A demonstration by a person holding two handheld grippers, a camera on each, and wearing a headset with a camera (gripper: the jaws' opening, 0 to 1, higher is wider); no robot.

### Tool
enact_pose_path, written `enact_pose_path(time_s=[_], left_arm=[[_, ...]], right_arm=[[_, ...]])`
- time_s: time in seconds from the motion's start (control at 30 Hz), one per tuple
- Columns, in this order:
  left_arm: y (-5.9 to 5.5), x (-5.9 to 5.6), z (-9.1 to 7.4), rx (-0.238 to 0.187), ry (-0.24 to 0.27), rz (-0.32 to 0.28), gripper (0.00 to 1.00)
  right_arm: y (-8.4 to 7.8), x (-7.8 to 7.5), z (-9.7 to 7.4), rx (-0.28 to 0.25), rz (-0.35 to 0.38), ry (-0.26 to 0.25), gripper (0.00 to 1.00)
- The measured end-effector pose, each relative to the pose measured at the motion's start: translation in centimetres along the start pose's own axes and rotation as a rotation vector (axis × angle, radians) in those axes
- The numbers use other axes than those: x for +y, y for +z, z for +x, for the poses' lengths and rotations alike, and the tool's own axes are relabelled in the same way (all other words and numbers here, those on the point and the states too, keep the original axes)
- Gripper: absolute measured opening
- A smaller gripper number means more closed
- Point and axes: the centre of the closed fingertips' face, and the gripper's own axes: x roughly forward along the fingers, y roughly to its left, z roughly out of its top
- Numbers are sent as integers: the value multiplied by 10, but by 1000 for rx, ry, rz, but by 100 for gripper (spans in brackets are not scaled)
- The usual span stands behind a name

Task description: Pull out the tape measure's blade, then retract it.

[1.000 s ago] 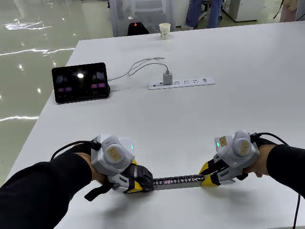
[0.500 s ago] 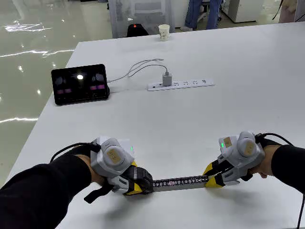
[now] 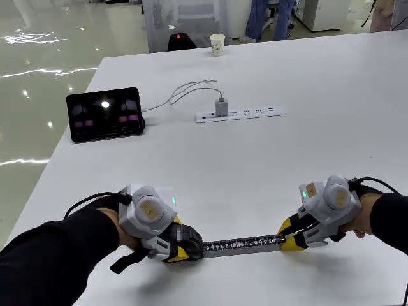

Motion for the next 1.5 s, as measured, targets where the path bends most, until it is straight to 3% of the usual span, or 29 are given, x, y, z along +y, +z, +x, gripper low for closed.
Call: enact_pose_path(time_s=[1.5], left_arm=[[-2, 2, 0, -4, 5, 3, 30]], right_arm=[[-39, 0, -39, 26, 45, -35, 10]])
